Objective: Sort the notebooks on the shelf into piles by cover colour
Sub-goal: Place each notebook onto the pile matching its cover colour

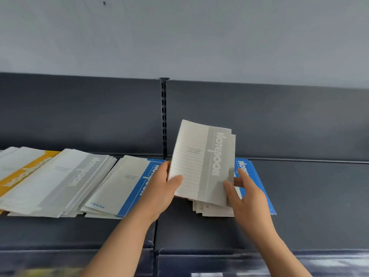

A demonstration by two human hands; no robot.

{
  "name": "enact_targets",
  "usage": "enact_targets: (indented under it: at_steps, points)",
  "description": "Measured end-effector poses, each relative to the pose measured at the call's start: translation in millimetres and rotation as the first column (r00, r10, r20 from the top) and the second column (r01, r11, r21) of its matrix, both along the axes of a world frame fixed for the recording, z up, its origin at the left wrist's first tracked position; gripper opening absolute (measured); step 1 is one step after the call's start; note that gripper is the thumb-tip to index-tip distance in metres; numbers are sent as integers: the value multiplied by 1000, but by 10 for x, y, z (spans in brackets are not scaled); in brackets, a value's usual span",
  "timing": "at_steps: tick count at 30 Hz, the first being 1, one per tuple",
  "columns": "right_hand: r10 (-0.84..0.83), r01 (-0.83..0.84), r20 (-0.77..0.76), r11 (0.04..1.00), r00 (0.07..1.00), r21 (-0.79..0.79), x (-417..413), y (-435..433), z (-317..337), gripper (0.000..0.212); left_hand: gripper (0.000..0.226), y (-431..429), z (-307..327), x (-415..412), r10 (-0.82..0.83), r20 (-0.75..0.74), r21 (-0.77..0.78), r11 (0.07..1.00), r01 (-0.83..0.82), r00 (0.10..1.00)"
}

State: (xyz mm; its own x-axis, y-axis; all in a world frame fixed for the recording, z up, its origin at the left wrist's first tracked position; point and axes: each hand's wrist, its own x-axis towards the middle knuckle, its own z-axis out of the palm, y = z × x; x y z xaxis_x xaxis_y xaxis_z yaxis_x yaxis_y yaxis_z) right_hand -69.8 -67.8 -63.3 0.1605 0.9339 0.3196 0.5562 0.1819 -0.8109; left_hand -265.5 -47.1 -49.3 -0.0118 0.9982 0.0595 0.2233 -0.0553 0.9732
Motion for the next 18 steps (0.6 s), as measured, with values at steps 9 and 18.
enact_targets:
  at_steps: [9, 18]
  points:
    - [170, -170, -27, 985, 985, 10, -987, 14, 106, 31, 25, -444, -33, -948, 250, -110, 176, 958, -228, 962]
    - [316, -317, -25, 946, 948, -60, -2465, 80, 112, 24, 22, -677, 98, -2408, 359, -345, 183, 932, -313, 867]
